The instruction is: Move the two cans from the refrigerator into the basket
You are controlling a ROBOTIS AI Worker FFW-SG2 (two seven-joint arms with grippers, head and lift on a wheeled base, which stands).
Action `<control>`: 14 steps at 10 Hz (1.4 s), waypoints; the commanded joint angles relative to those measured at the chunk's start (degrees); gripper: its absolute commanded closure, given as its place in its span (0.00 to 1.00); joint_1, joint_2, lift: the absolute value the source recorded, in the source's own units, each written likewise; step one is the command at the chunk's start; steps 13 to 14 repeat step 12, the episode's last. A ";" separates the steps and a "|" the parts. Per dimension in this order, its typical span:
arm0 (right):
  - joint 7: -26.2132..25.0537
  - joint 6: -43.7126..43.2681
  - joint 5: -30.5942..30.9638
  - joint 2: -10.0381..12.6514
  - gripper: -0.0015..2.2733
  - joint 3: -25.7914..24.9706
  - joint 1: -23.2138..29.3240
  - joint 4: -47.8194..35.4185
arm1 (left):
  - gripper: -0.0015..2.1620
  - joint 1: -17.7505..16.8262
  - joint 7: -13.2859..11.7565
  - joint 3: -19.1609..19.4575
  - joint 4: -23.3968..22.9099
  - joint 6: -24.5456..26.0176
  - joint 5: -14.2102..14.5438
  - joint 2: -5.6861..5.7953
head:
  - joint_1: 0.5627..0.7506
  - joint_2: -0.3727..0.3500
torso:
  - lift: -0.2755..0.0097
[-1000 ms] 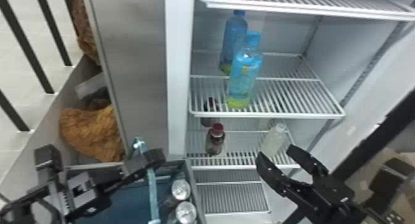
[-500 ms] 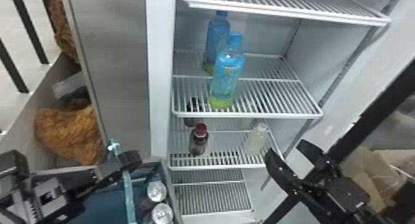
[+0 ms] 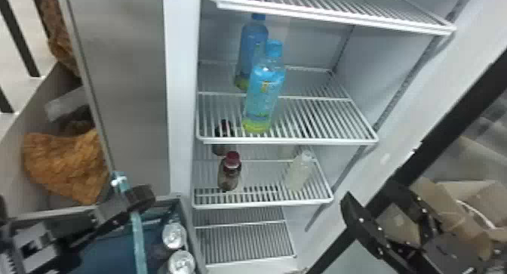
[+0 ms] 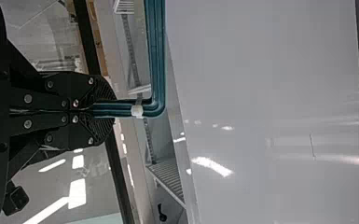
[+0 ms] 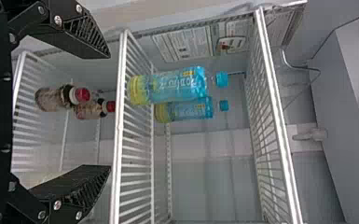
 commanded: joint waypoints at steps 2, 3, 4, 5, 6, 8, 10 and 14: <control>1.18 -1.03 0.96 0.60 0.09 -2.13 1.60 0.28 | 0.55 0.32 0.00 0.09 -0.46 -0.02 0.30 -0.08 | 0.70 0.12 | 0.84; 1.53 -1.45 0.84 0.60 0.09 -2.47 1.74 0.85 | 0.55 0.32 0.00 0.09 -0.74 -0.02 0.42 -0.08 | 0.70 0.10 | 0.84; 1.79 -1.87 0.73 0.69 0.09 -2.58 1.74 1.41 | 0.55 0.46 0.00 0.32 -0.74 -0.02 0.42 -0.17 | 0.70 0.09 | 0.84; 1.97 -2.01 0.73 0.78 0.09 -2.58 1.88 1.55 | 0.55 0.74 0.00 0.44 -0.88 -0.02 0.53 -0.17 | 0.70 0.09 | 0.84; 1.97 -2.01 0.61 1.04 0.09 -2.58 1.88 1.69 | 0.55 0.89 0.00 0.55 -0.88 -0.02 0.53 -0.26 | 0.70 0.09 | 0.84; 1.97 -2.01 0.61 1.22 0.09 -2.47 1.88 1.69 | 0.55 0.89 0.00 0.55 -0.88 -0.02 0.53 -0.35 | 0.70 0.08 | 0.84; 1.97 -2.01 0.73 1.31 0.09 -2.47 1.74 1.69 | 0.55 0.89 0.09 0.55 -0.88 -0.02 0.42 -0.35 | 0.70 0.08 | 0.84; 1.97 -2.01 0.50 1.48 0.09 -2.47 1.74 1.97 | 0.55 0.89 0.09 0.32 -0.88 -0.02 0.42 -0.44 | 0.70 0.08 | 0.84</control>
